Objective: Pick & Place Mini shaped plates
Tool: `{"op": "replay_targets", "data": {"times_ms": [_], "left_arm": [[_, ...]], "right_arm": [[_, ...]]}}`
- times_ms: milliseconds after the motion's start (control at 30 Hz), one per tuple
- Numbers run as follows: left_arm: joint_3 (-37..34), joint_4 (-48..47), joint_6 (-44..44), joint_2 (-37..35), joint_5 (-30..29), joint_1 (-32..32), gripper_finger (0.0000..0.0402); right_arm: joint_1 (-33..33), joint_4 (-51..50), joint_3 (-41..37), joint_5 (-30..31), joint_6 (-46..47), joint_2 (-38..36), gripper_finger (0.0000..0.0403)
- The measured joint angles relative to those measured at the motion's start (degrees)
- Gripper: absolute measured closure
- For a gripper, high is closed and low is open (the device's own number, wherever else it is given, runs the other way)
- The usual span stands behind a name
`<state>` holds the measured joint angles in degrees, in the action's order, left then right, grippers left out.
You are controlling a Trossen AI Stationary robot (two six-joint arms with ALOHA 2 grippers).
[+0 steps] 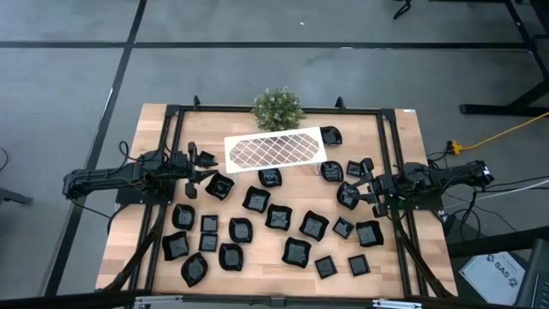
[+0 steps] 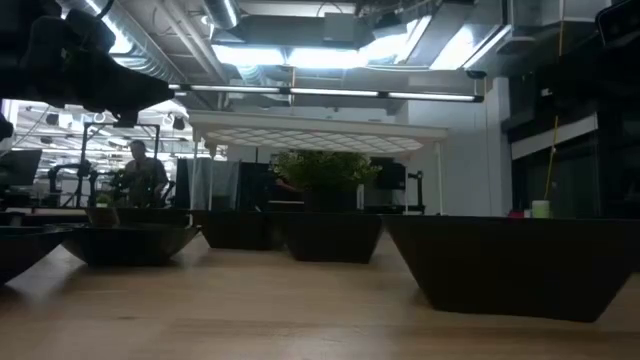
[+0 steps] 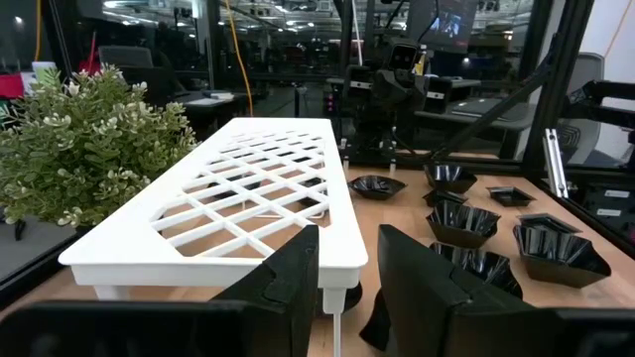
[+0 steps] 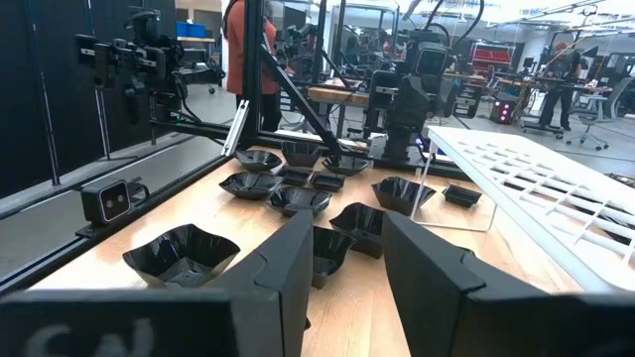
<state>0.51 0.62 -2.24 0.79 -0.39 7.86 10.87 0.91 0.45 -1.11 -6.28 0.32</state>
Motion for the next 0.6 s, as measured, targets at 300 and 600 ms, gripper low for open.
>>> {"op": "replay_targets", "data": {"times_ms": [300,600], "left_arm": [[0.0,0.0,0.0,0.0,0.01,0.01,0.0302],[0.02,0.0,0.0,-0.01,-0.01,0.02,0.0302]], "right_arm": [[0.0,0.0,-0.02,0.01,0.02,0.0,0.0279],[0.02,0.0,0.0,-0.02,17.75,-0.02,0.0279]]}}
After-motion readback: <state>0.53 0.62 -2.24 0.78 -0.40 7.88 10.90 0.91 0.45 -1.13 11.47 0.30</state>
